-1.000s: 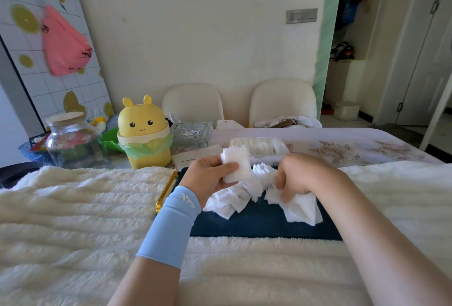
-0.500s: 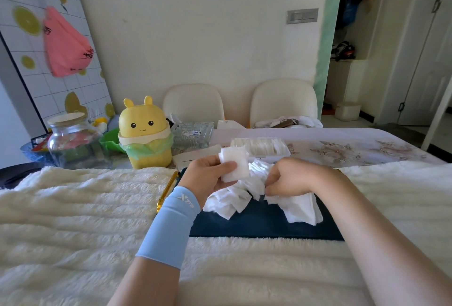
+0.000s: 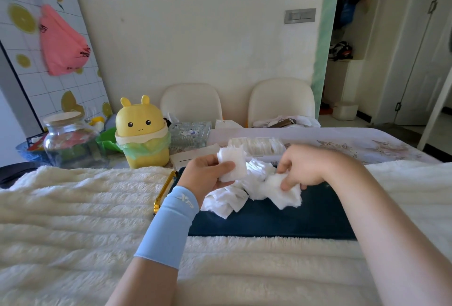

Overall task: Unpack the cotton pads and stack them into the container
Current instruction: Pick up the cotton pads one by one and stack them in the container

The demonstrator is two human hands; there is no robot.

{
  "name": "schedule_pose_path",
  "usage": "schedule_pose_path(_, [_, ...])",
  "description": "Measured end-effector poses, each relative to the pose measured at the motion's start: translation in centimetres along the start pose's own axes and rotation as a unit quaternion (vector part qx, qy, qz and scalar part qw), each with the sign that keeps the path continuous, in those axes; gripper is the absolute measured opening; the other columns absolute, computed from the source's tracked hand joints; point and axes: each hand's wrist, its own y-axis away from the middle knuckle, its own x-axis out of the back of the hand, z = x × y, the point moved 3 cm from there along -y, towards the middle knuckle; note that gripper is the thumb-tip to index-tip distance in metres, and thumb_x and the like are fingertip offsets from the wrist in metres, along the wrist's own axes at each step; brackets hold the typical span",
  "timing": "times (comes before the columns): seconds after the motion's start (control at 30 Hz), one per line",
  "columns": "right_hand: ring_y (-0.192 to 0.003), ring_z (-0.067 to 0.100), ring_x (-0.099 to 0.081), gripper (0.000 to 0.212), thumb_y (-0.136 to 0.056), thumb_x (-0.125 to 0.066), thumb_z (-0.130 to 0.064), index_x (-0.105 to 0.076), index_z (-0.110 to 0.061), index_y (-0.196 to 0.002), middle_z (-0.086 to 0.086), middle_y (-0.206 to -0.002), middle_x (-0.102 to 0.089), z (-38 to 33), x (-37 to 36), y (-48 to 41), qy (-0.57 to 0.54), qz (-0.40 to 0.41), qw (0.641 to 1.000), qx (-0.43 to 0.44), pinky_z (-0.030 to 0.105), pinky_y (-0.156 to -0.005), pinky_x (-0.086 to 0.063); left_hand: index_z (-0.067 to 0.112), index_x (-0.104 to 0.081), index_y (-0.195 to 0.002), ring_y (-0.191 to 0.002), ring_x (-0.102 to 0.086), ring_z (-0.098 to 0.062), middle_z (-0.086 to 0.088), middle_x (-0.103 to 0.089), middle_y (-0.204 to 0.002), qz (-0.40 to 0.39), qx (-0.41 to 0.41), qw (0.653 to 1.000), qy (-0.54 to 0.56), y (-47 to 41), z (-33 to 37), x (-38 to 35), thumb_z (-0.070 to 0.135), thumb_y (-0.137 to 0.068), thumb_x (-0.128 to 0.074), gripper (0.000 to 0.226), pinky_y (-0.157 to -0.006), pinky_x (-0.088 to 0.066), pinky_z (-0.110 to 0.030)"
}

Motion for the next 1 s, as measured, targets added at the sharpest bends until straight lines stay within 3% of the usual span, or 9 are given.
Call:
schedule_pose_path(0.13, [-0.072, 0.009, -0.069, 0.019, -0.088, -0.076, -0.03, -0.075, -0.029, -0.107, -0.007, -0.098, -0.075, -1.3, -1.0, -0.5, -0.119, -0.005, 0.989, 0.083, 0.029, -0.075, -0.054, 0.008, -0.073, -0.097, -0.091, -0.074, -0.025, -0.013, -0.076, -0.099, 0.05, -0.016, 0.999, 0.017, -0.2, 0.2, 0.5, 0.008, -0.089, -0.07, 0.009, -0.083, -0.06, -0.036])
schedule_pose_path(0.2, [-0.08, 0.012, -0.068, 0.03, -0.082, -0.08, -0.033, -0.071, -0.029, -0.11, -0.01, -0.103, -0.068, -1.8, -2.4, -1.3, -0.09, -0.008, 0.993, 0.078, 0.03, -0.077, -0.053, 0.01, -0.073, -0.092, -0.088, -0.074, -0.024, -0.012, -0.075, -0.096, 0.07, -0.021, 0.997, 0.016, -0.3, 0.3, 0.6, 0.008, -0.088, -0.07, 0.005, -0.084, -0.06, -0.037])
schedule_pose_path(0.27, [-0.085, 0.015, -0.062, 0.033, -0.076, -0.083, -0.032, -0.061, -0.032, -0.101, -0.011, -0.102, -0.056, -2.2, -3.0, -1.8, -0.03, 0.049, 0.996, 0.062, 0.03, -0.068, -0.049, 0.01, -0.072, -0.09, -0.088, -0.073, -0.024, -0.011, -0.075, -0.096, 0.075, -0.025, 0.997, 0.014, -0.2, 0.3, 0.7, 0.008, -0.089, -0.07, 0.004, -0.084, -0.06, -0.036])
schedule_pose_path(0.4, [-0.077, 0.013, -0.058, 0.029, -0.074, -0.085, -0.028, -0.058, -0.029, -0.082, -0.008, -0.091, -0.057, -3.2, -2.8, -1.8, -0.04, 0.071, 0.991, 0.102, 0.028, -0.064, -0.049, 0.01, -0.073, -0.094, -0.09, -0.073, -0.025, -0.012, -0.075, -0.098, 0.066, -0.028, 0.997, 0.023, -0.2, 0.3, 0.6, 0.008, -0.089, -0.069, 0.007, -0.085, -0.06, -0.038])
schedule_pose_path(0.5, [-0.083, 0.013, -0.061, 0.026, -0.075, -0.083, -0.029, -0.061, -0.033, -0.088, -0.01, -0.096, -0.059, -3.6, -2.9, -1.3, -0.004, 0.062, 0.993, 0.105, 0.029, -0.067, -0.051, 0.009, -0.073, -0.097, -0.092, -0.073, -0.026, -0.014, -0.075, -0.101, 0.051, -0.018, 0.997, 0.049, -0.3, 0.4, 0.4, 0.007, -0.09, -0.068, 0.009, -0.085, -0.06, -0.038])
schedule_pose_path(0.63, [-0.086, 0.011, -0.059, 0.043, -0.072, -0.083, -0.03, -0.059, -0.036, -0.108, -0.015, -0.099, -0.058, -4.1, -3.4, -1.4, 0.037, 0.067, 0.991, 0.109, 0.028, -0.065, -0.049, 0.008, -0.073, -0.099, -0.094, -0.073, -0.028, -0.015, -0.075, -0.101, 0.051, -0.013, 0.997, 0.053, -0.3, 0.3, 0.5, 0.007, -0.09, -0.067, 0.01, -0.086, -0.06, -0.039])
schedule_pose_path(0.73, [-0.084, 0.01, -0.06, 0.038, -0.075, -0.083, -0.027, -0.063, -0.034, -0.106, -0.015, -0.095, -0.059, -4.1, -3.2, -1.5, 0.016, 0.08, 0.99, 0.114, 0.026, -0.062, -0.045, 0.008, -0.073, -0.098, -0.094, -0.073, -0.029, -0.015, -0.075, -0.101, 0.051, -0.009, 0.997, 0.052, -0.3, 0.3, 0.5, 0.008, -0.09, -0.068, 0.01, -0.086, -0.059, -0.04])
schedule_pose_path(0.87, [-0.087, 0.007, -0.064, 0.017, -0.077, -0.084, -0.03, -0.072, -0.034, -0.089, -0.018, -0.092, -0.064, -3.5, -2.2, -1.5, -0.067, 0.126, 0.983, 0.116, 0.033, -0.08, -0.055, 0.01, -0.073, -0.094, -0.088, -0.073, -0.025, -0.013, -0.075, -0.099, 0.054, -0.014, 0.997, 0.043, -0.3, 0.4, 0.6, 0.009, -0.09, -0.068, 0.007, -0.084, -0.06, -0.036])
schedule_pose_path(1.0, [-0.077, -0.001, -0.067, 0.009, -0.078, -0.083, -0.025, -0.078, -0.032, -0.078, -0.019, -0.077, -0.071, -3.1, -1.5, -1.7, -0.176, 0.187, 0.958, 0.127, 0.031, -0.08, -0.057, 0.008, -0.071, -0.098, -0.087, -0.073, -0.024, -0.012, -0.073, -0.1, 0.087, -0.026, 0.995, 0.046, -0.2, 0.7, 0.9, 0.008, -0.09, -0.067, 0.009, -0.08, -0.06, -0.034])
